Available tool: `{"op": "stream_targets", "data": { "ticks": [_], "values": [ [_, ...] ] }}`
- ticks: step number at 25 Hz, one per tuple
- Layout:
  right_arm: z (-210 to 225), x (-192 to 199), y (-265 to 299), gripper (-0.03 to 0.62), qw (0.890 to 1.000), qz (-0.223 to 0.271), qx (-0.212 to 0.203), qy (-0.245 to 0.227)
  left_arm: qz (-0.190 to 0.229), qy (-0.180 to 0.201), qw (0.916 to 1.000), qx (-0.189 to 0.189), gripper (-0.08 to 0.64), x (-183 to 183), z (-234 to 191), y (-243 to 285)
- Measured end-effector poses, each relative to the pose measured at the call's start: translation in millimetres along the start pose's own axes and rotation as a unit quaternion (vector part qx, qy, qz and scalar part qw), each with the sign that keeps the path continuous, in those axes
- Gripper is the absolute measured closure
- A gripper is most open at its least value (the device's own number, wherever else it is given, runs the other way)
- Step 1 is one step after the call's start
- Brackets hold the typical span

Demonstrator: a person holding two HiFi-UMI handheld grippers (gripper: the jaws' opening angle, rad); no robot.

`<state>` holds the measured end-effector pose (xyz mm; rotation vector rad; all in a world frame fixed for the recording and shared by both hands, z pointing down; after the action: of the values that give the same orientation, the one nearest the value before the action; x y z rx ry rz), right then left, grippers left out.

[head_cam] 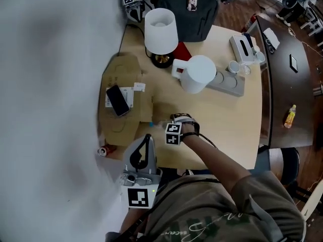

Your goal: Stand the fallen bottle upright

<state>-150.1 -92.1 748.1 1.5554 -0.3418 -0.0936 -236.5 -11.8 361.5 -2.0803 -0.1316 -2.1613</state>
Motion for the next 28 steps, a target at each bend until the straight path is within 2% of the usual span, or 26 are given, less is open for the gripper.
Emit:
{"op": "stream_targets", "data": {
  "ticks": [3,5,7,8,9,10,12,13,14,15,17,19,21,25,27,28],
  "values": [
    [2.2,-1.6,-0.8,0.273,1.000,0.005,0.003,0.006,-0.014,-0.003,0.9999,-0.004,0.555,4.6,-2.9,0.1],
    [-3.7,4.9,-10.8,0.278,0.999,0.037,0.007,0.016,-0.020,-0.010,0.9997,-0.005,0.555,4.5,-0.6,0.2],
    [-11.9,18.9,-36.2,0.279,0.992,0.113,0.025,0.045,-0.022,-0.011,0.9997,0.003,0.555,2.4,2.5,1.0],
    [-15.1,27.1,-52.9,0.279,0.983,0.166,0.039,0.062,-0.024,-0.009,0.9996,0.008,0.555,2.2,3.8,2.3],
    [-17.5,35.4,-69.8,0.279,0.969,0.226,0.055,0.083,-0.026,-0.006,0.9996,0.012,0.555,2.6,5.2,4.3],
    [-19.1,44.2,-85.3,0.281,0.948,0.291,0.073,0.109,-0.028,-0.003,0.9995,0.015,0.555,3.2,7.0,6.1],
    [-19.2,64.8,-108.1,0.282,0.888,0.411,0.116,0.169,-0.033,-0.002,0.9993,0.018,0.555,3.9,12.7,9.0],
    [-16.9,76.1,-115.7,0.282,0.859,0.452,0.141,0.193,-0.035,-0.003,0.9991,0.023,0.555,3.8,17.0,10.5],
    [-13.6,87.4,-120.0,0.282,0.835,0.480,0.167,0.210,-0.037,-0.003,0.9989,0.030,0.555,3.7,22.3,12.2],
    [-10.6,98.3,-119.2,0.282,0.817,0.497,0.189,0.224,-0.041,-0.002,0.9984,0.038,0.555,3.9,28.1,13.8],
    [-6.2,117.8,-106.4,0.282,0.794,0.511,0.210,0.252,-0.052,0.002,0.9973,0.053,0.555,5.8,40.1,16.6],
    [-3.2,131.9,-93.5,0.284,0.785,0.516,0.213,0.269,-0.063,0.000,0.9964,0.056,0.555,7.5,50.7,20.4],
    [-4.4,138.4,-88.3,0.285,0.782,0.522,0.210,0.269,-0.066,0.001,0.9963,0.056,0.555,6.0,59.5,25.9],
    [-11.8,135.2,-95.1,0.284,0.782,0.534,0.212,0.241,-0.067,0.006,0.9957,0.064,0.555,6.2,71.4,32.5],
    [-16.7,133.2,-103.6,0.284,0.777,0.546,0.216,0.229,-0.071,0.006,0.9952,0.067,0.555,4.9,76.7,32.9],
    [-18.4,132.8,-108.1,0.284,0.770,0.555,0.219,0.225,-0.072,0.007,0.9950,0.068,0.555,4.0,78.9,32.3]
  ]
}}
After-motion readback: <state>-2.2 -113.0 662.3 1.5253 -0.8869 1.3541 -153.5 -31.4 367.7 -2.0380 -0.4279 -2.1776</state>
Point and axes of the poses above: the fingertips, and each gripper's own axes: y forward along the fingers, z to its right, x out of its underside, the point moved 8 cm from there along -y, backward along the fingers, and after that the axes turned 1 degree about -x, right-handed, at the moved point
